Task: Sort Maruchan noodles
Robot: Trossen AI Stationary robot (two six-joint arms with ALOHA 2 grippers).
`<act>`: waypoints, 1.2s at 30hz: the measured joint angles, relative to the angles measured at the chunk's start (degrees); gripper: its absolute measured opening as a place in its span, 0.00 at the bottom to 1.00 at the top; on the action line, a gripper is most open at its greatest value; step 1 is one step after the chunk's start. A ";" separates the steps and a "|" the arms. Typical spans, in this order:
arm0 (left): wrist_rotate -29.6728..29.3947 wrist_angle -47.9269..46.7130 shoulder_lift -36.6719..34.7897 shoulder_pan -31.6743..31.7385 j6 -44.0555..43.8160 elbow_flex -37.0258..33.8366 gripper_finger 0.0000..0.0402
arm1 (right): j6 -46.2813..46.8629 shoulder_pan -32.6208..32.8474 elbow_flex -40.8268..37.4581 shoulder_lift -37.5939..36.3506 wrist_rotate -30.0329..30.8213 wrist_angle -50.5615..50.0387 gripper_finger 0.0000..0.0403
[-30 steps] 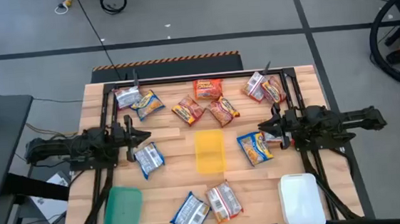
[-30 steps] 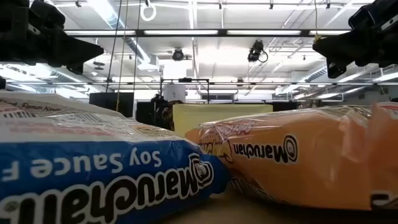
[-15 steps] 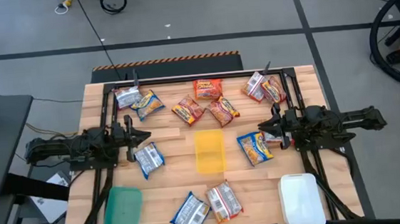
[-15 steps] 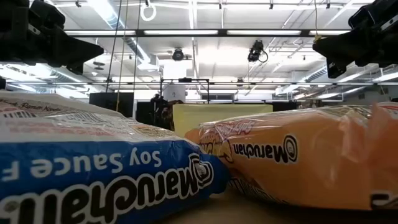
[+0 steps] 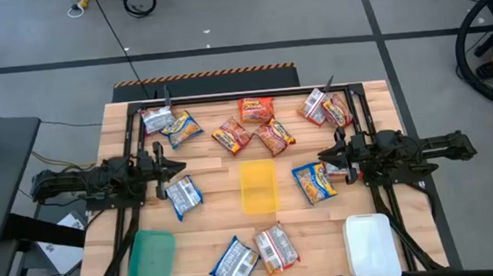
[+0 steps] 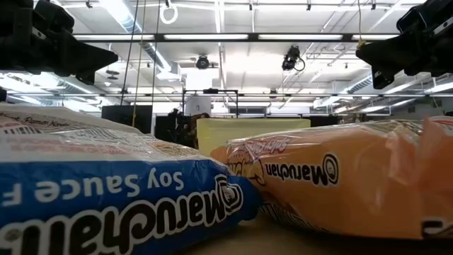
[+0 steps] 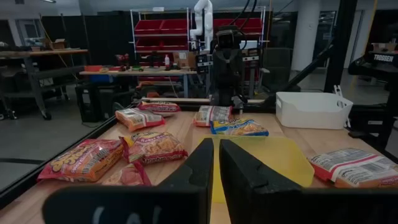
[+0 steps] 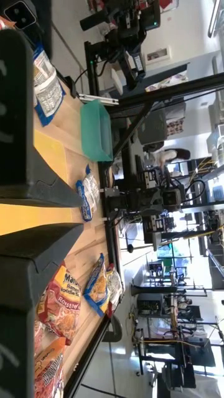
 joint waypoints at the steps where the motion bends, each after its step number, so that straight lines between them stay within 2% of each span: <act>1: 0.00 0.00 -0.01 0.00 0.01 0.01 0.08 | 0.00 0.01 0.01 0.01 0.00 0.00 0.14; 8: -0.02 -0.01 -0.01 0.00 0.01 0.01 0.08 | -0.08 0.02 0.01 0.01 0.75 0.41 0.14; 12: 0.00 0.00 0.00 0.00 0.01 0.01 0.08 | -4.17 0.00 0.00 0.00 4.73 5.22 0.14; 20: 0.01 0.00 0.00 0.00 0.01 0.01 0.08 | -2.93 0.00 0.01 -0.02 3.37 13.76 0.14; 23: 0.01 0.00 0.00 0.00 0.01 0.01 0.08 | -4.86 -0.17 0.04 1.95 6.90 14.68 0.14; 26: 0.01 -0.04 -0.01 0.00 -0.01 0.00 0.08 | -5.55 -0.13 0.12 6.92 7.63 12.83 0.14; 29: 0.01 -0.02 0.00 0.00 0.00 0.00 0.08 | -3.65 0.92 3.38 14.68 7.61 6.77 0.14; 36: 0.01 -0.02 0.00 0.00 -0.01 -0.01 0.08 | -0.27 10.11 20.11 35.48 8.06 -16.36 0.19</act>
